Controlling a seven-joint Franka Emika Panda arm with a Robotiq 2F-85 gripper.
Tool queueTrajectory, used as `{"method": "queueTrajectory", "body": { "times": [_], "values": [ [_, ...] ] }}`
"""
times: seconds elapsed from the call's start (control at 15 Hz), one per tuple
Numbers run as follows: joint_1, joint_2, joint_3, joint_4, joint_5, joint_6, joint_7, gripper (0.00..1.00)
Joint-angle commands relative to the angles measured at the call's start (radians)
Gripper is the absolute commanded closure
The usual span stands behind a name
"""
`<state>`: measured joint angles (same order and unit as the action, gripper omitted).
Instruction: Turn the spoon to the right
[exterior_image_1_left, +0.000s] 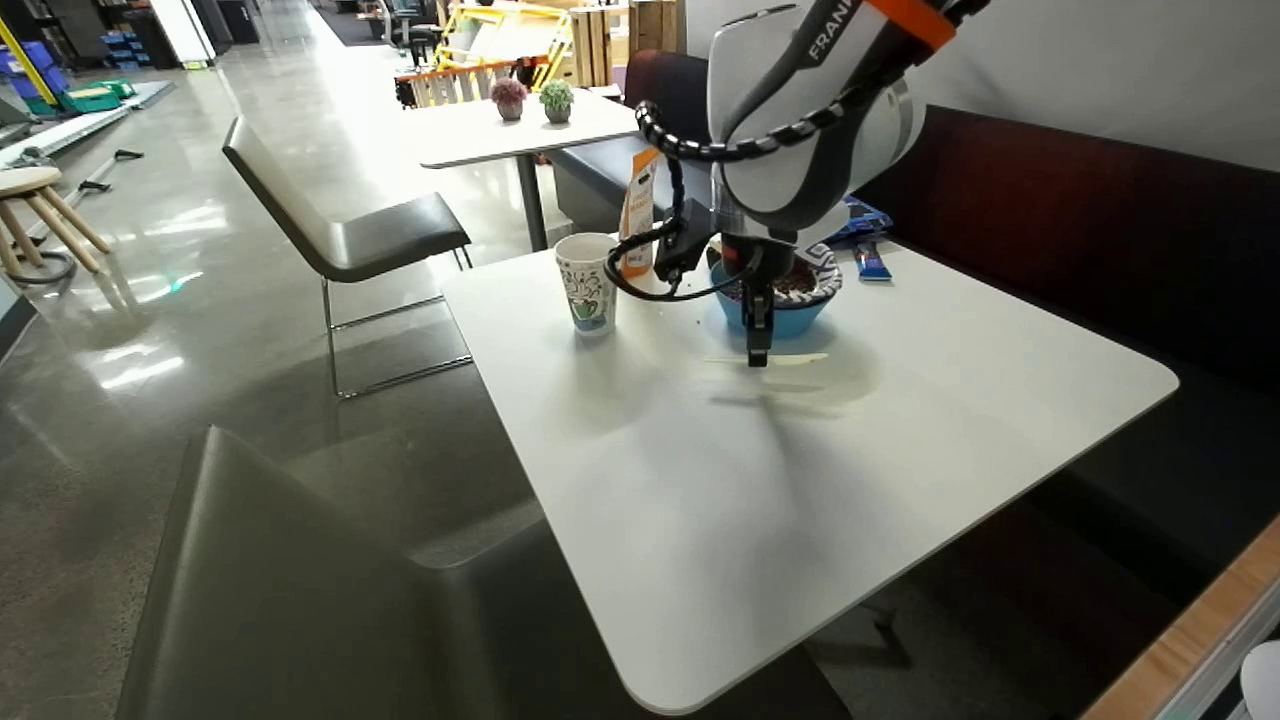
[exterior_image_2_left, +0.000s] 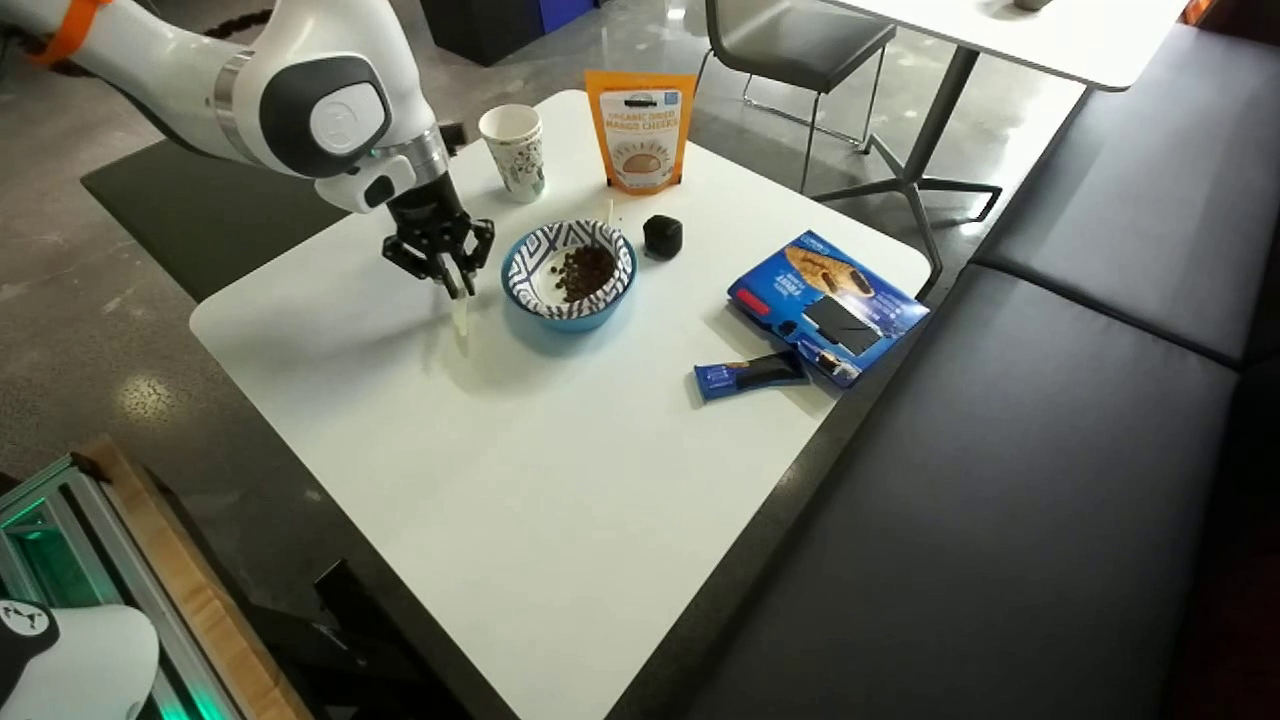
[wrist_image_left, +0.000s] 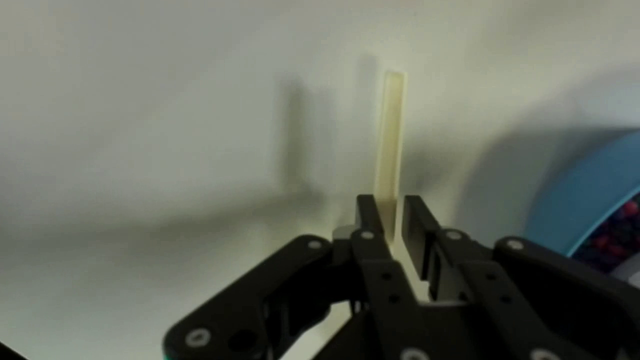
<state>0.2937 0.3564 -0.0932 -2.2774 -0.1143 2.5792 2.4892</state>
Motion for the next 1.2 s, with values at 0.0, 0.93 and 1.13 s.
{"method": "queueTrajectory", "body": {
  "times": [0.0, 0.93, 1.13],
  "values": [
    [0.046, -0.055, -0.034, -0.036, -0.142, -0.05, 0.118, 0.47],
    [-0.131, -0.567, 0.158, -0.069, -0.275, -0.481, -0.563, 0.0],
    [-0.178, -0.584, 0.159, -0.07, -0.302, -0.416, -0.746, 0.0]
  ]
}}
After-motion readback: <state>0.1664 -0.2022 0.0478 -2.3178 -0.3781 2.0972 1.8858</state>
